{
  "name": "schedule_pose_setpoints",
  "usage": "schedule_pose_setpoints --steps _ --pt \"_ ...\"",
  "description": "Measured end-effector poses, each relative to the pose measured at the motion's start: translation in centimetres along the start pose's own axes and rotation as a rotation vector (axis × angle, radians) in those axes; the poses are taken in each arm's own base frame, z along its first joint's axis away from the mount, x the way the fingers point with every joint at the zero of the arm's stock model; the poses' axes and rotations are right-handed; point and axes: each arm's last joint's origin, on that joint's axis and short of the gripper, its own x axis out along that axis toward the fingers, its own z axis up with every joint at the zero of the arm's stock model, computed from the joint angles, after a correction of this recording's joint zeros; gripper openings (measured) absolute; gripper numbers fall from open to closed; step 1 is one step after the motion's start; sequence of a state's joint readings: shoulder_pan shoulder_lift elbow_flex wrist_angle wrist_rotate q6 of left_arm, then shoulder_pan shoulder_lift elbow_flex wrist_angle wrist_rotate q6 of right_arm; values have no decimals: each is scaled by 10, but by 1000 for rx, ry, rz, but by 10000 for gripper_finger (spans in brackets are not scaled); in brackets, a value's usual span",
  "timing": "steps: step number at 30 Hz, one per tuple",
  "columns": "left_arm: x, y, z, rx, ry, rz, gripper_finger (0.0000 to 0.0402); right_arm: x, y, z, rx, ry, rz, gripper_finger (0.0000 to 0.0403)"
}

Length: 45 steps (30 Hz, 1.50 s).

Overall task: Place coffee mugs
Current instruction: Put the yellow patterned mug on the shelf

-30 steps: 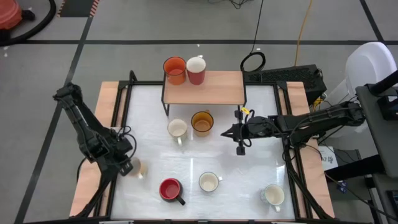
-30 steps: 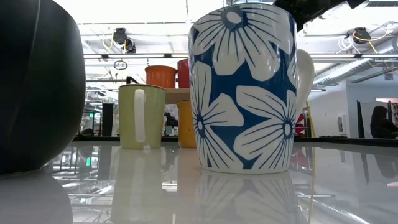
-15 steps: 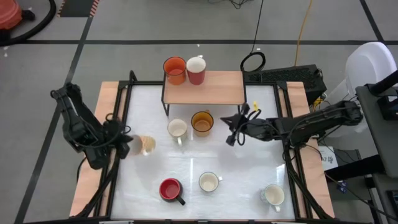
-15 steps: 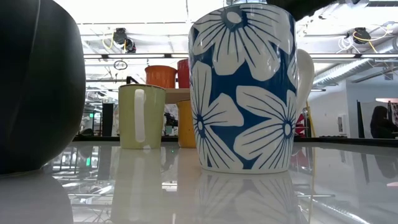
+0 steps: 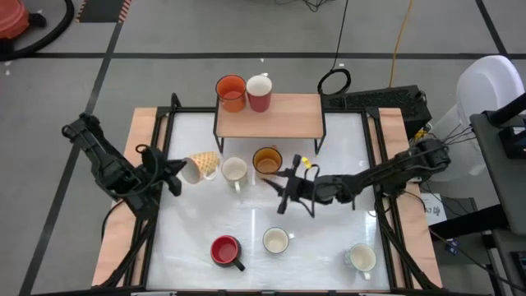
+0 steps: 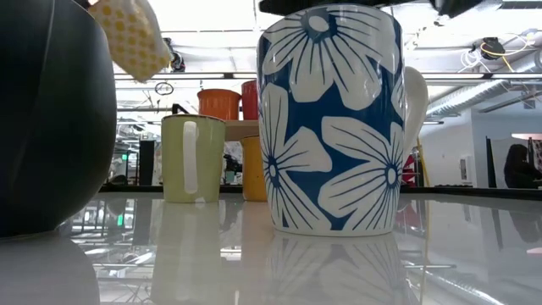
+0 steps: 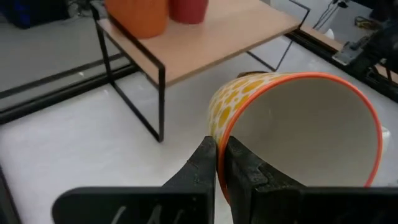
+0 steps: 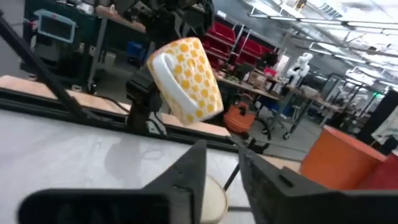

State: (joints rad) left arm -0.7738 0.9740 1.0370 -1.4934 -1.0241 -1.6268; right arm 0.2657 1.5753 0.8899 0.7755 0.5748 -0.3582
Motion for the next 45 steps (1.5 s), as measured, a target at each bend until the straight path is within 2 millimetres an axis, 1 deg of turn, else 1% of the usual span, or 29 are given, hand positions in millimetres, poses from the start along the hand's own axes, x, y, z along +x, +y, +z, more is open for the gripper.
schedule_pose_setpoints --steps 2,8,12,15,18,22,29,35,39,42,45 --pt "5 -9 0 2 -6 -3 14 10 8 2 -20 -1 4 108" --pt "21 -39 1 38 -41 -36 14 34 38 5 -193 -5 34 150" --pt "30 -55 6 66 -60 -67 14 38 60 8 -333 -19 66 163" --pt "37 -64 8 80 -60 -86 14 35 69 17 -415 -34 34 164" --pt "44 -71 8 104 -55 -88 14 31 72 24 -481 -26 -29 161" --pt "54 -78 8 117 -39 -82 14 28 73 26 -554 -5 -81 152" --pt "69 -87 11 134 -26 -99 14 32 70 18 -579 57 -77 149" --pt "70 -88 12 135 -30 -104 14 35 68 13 -567 94 -66 148" --pt "70 -88 12 135 -29 -104 14 35 68 12 -546 97 -70 142" --pt "70 -88 12 136 -28 -104 14 35 68 12 -547 98 -70 124" --pt "70 -88 12 136 -28 -104 14 35 68 12 -548 102 -66 97"
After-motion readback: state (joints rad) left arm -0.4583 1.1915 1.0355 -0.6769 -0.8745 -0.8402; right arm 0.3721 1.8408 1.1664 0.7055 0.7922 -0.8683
